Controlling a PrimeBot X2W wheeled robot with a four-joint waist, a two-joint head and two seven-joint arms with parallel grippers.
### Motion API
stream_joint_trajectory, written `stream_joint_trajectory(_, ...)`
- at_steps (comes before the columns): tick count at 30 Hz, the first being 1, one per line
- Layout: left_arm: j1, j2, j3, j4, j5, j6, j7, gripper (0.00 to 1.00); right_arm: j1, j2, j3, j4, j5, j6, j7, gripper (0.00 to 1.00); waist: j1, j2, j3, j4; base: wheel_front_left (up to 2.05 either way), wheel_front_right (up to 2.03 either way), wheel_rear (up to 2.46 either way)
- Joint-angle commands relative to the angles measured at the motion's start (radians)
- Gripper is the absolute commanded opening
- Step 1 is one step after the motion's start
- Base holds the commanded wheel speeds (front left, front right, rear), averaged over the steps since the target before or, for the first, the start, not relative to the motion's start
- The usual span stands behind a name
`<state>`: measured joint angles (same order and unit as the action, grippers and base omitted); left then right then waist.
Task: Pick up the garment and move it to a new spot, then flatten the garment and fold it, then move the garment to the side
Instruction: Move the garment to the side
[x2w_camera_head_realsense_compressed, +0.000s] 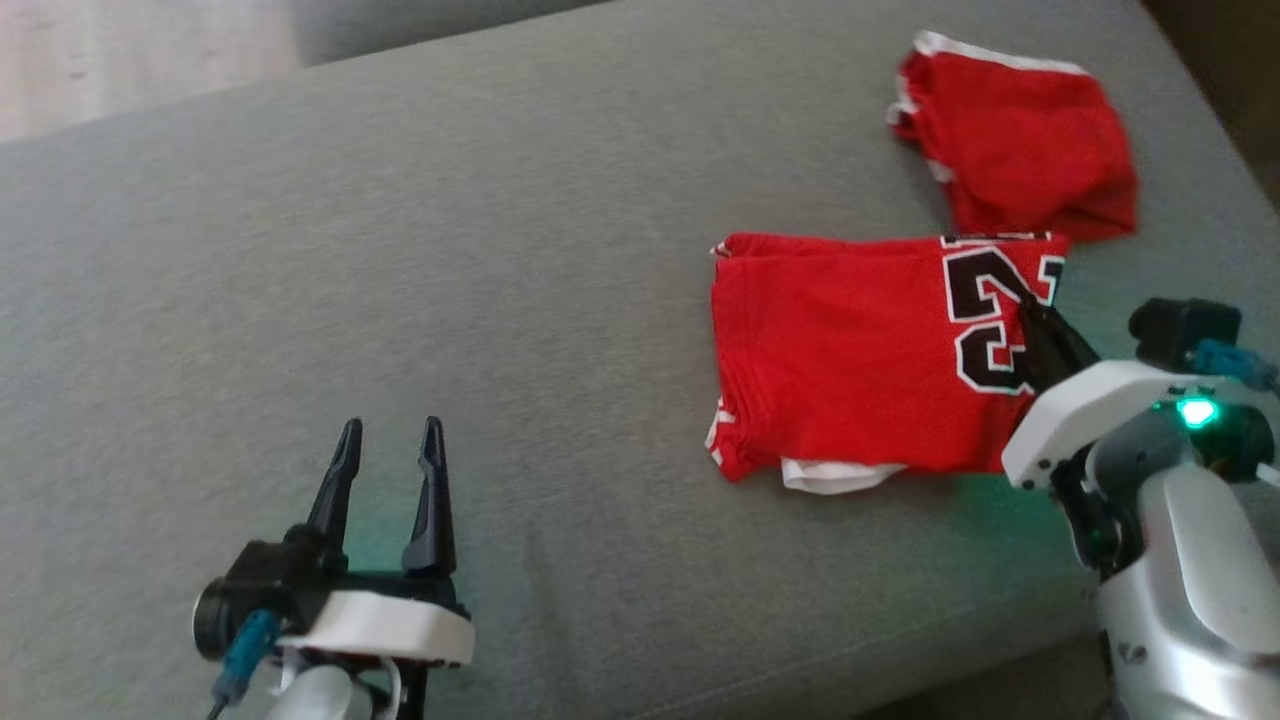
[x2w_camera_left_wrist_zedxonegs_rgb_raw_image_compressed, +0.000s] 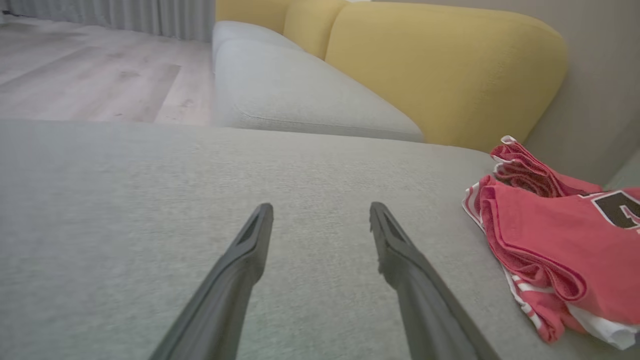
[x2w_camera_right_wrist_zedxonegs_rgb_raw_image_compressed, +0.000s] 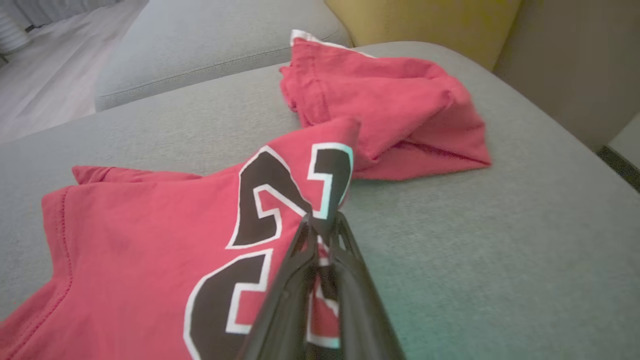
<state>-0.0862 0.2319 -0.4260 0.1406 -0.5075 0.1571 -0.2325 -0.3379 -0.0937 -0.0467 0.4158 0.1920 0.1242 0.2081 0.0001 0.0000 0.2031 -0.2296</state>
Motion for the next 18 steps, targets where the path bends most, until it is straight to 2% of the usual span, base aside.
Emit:
stream_joint_trajectory(1,-0.042,0.017,0.024,-0.030,0.014,-0.001,0.001,1.00,-0.055,-0.004,0.021,-0.042,-0.003,0.007,-0.013,0.00,-0.0001,0.0000,0.027,-0.053,0.00,0.00,0.00)
stream_joint_trajectory(8,-0.049,0.019,0.017,-0.025,0.014,-0.001,0.006,1.00,-0.100,0.001,0.042,-0.034,-0.003,0.007,-0.018,0.00,-0.0001,0.0000,0.024,-0.055,0.00,0.00,0.00)
stream_joint_trajectory(18,-0.028,-0.002,0.025,0.001,-0.006,-0.001,-0.010,1.00,-0.233,-0.020,0.045,0.011,0.000,0.007,0.018,0.00,-0.0001,0.0000,-0.038,0.032,0.00,0.00,0.00)
